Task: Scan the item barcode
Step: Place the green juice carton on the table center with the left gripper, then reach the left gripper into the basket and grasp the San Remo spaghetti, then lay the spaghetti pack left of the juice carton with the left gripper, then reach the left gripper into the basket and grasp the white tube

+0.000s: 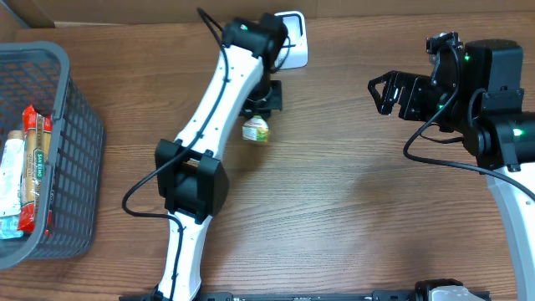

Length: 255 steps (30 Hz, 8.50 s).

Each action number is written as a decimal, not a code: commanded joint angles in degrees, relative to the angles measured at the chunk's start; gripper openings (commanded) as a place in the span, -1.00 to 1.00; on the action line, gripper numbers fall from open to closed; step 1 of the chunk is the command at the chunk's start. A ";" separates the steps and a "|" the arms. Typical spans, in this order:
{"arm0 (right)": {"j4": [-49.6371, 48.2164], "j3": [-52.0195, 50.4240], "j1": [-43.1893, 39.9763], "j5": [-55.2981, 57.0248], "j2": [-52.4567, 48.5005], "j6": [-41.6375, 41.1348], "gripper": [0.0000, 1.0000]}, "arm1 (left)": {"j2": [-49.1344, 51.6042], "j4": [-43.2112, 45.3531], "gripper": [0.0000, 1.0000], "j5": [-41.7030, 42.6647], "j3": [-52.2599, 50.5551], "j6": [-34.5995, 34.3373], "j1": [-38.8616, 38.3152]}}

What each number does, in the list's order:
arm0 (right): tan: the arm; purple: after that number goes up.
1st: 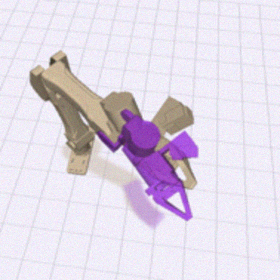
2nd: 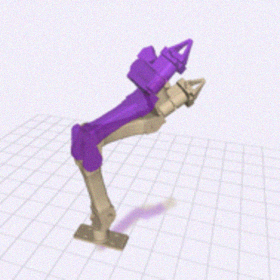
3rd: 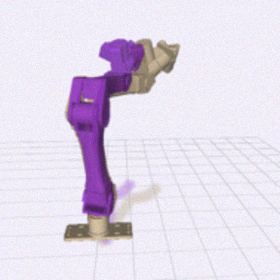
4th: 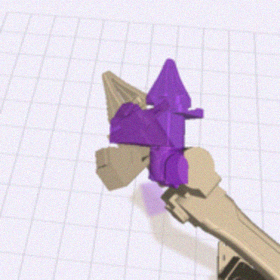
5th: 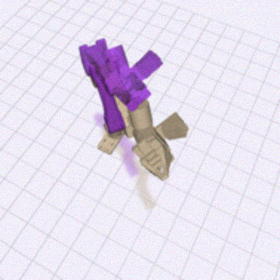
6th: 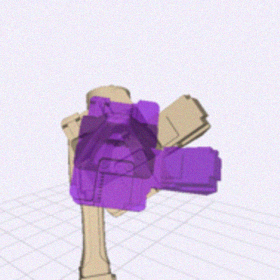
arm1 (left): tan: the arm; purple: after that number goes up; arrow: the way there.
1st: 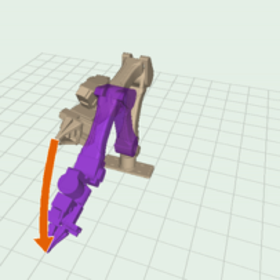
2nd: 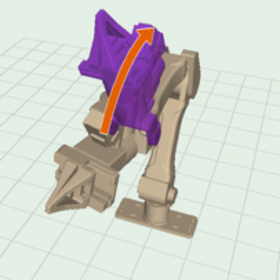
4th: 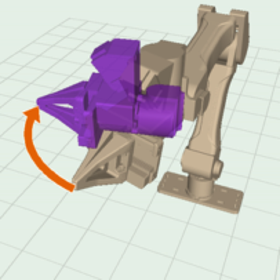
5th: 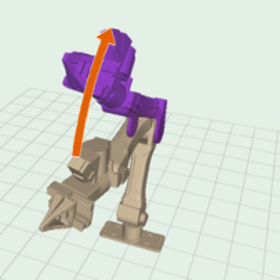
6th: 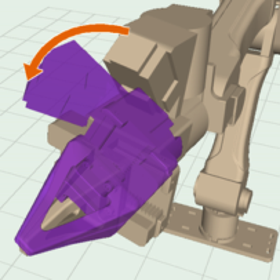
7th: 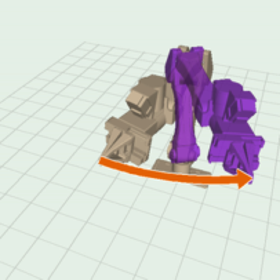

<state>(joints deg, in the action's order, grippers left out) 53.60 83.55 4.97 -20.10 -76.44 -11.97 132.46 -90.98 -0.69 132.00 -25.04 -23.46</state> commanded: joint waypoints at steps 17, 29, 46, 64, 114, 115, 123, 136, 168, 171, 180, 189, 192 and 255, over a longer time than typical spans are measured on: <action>1.36 1.64 0.26 1.60 0.13 0.04 1.00 | -2.36 8.26 0.04 7.78 -4.59 0.87 -0.90; 1.16 1.64 0.26 1.60 0.13 0.04 1.00 | -23.10 -5.84 0.04 7.93 19.87 8.50 28.00; 1.20 1.64 0.26 1.60 0.13 0.04 1.00 | -25.55 -5.68 -0.10 7.74 16.85 9.18 72.06; 1.22 1.60 0.26 3.15 0.13 0.04 1.00 | -14.73 2.38 -0.21 1.64 -0.81 11.34 74.47; 1.31 1.60 0.26 3.98 0.11 0.02 1.00 | -2.16 36.98 0.03 2.21 -28.74 36.63 68.76; 1.31 1.60 0.26 3.98 0.11 0.02 1.00 | -1.66 36.98 -0.03 2.23 -28.74 36.63 68.39; 1.18 1.60 0.28 3.98 0.11 0.02 1.00 | -0.90 35.98 -0.92 2.21 -28.72 36.37 66.40; 0.74 1.60 0.28 3.96 0.11 0.00 1.00 | -5.49 26.45 -0.92 2.21 -19.04 30.47 66.62; 0.31 1.60 0.33 3.08 0.11 -0.17 1.00 | -54.86 21.38 -0.92 18.75 -11.74 27.06 62.40; 0.28 1.60 0.33 3.10 0.11 -0.17 1.00 | -56.65 20.55 -0.91 21.11 -11.74 26.91 58.40; 1.16 1.60 0.33 3.10 0.11 -0.17 1.00 | -53.31 11.23 -0.92 21.09 -15.74 19.41 41.70; 1.29 1.60 0.33 3.10 0.11 -0.17 1.00 | -43.15 23.74 -0.92 8.48 -40.24 2.45 20.96; 2.08 1.60 0.33 3.15 0.11 -0.15 1.00 | -35.82 32.54 -0.91 7.54 -46.58 0.35 15.54; 3.80 1.60 0.33 3.58 -0.24 -0.13 1.00 | -28.65 48.59 1.00 -5.16 -45.97 33.24 72.08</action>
<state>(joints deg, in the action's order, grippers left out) 57.71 83.55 4.97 -16.51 -76.53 -11.99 102.61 -45.93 -0.80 90.00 -0.62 48.73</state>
